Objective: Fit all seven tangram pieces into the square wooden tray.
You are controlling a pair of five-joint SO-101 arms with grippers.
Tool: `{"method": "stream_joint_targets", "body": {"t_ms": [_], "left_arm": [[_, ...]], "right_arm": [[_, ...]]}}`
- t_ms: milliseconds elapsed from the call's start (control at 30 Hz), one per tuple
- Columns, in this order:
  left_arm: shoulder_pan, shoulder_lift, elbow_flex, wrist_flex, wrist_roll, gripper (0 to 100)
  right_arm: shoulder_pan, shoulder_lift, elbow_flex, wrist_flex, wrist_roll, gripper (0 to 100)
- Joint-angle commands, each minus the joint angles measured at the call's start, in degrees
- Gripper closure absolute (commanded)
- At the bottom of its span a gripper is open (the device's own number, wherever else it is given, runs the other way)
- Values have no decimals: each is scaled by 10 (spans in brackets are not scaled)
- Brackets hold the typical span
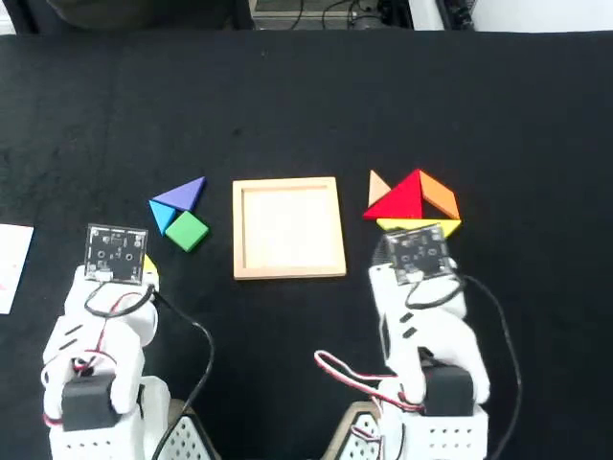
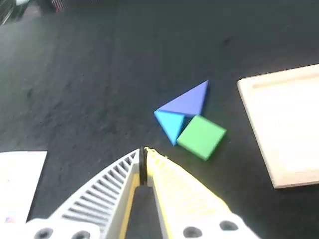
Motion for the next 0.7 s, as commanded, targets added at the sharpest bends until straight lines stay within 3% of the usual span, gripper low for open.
{"method": "stream_joint_targets", "body": {"t_ms": [0, 100, 300, 467, 667], "left_arm": [[-25, 21, -105, -11, 3, 966], [-64, 114, -149, -28, 13, 959], [-65, 465, -216, -48, 34, 906], [-73, 638, -300, -49, -30, 900], [-73, 684, -327, -70, -145, 847]], "right_arm": [[-33, -33, 28, -43, -41, 982], [-33, -33, 36, -40, -66, 971], [-31, -34, 71, -33, -89, 873], [-27, -35, 95, -46, -86, 868], [-14, -33, 112, -58, -47, 868]]}}
